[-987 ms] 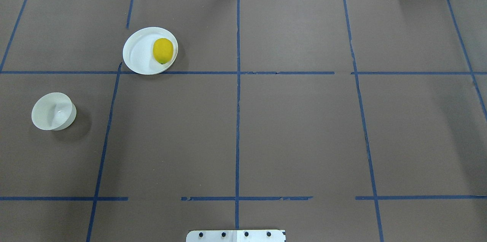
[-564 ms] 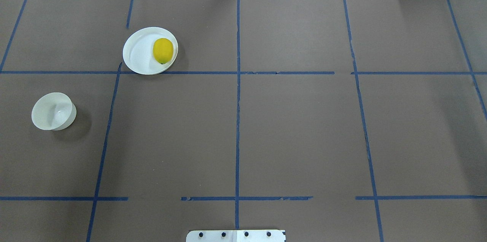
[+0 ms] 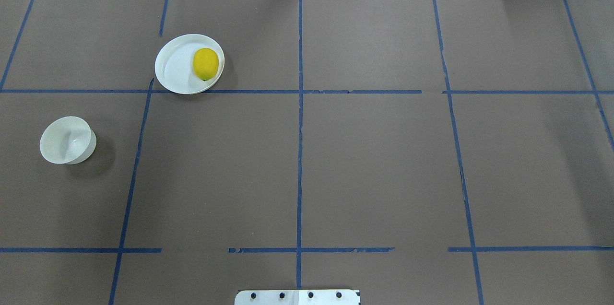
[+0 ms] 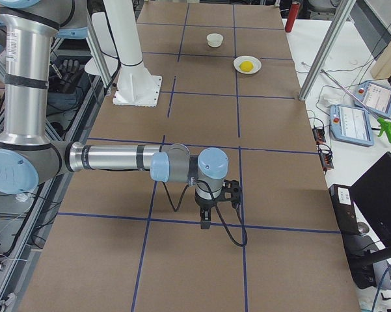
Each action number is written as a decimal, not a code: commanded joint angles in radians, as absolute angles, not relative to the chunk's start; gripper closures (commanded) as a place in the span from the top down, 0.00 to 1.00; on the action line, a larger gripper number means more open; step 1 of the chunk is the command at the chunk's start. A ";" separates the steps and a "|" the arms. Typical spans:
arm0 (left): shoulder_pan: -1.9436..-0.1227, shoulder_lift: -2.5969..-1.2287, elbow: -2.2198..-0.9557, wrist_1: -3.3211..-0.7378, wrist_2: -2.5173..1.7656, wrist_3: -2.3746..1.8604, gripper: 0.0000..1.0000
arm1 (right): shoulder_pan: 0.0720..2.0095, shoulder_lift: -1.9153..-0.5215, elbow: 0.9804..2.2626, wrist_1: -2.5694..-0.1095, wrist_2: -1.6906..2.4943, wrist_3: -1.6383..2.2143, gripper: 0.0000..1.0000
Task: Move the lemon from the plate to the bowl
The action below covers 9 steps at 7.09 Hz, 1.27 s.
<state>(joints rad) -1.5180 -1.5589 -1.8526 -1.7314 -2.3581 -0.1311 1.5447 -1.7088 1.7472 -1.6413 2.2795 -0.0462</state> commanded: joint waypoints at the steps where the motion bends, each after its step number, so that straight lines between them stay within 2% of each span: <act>1: -1.365 -1.727 -1.835 -1.732 -2.352 -0.343 1.00 | 1.545 -1.707 1.747 -1.641 2.279 -0.046 1.00; 3: -1.208 -1.906 -1.757 -1.730 -2.339 -0.586 1.00 | 1.545 -1.709 1.747 -1.641 2.279 -0.046 1.00; 5: -1.094 -2.092 -1.590 -1.732 -2.177 -0.765 1.00 | 1.545 -1.709 1.747 -1.641 2.279 -0.046 1.00; 9: -0.963 -2.251 -1.364 -1.819 -2.091 -0.937 1.00 | 1.545 -1.709 1.747 -1.641 2.279 -0.046 1.00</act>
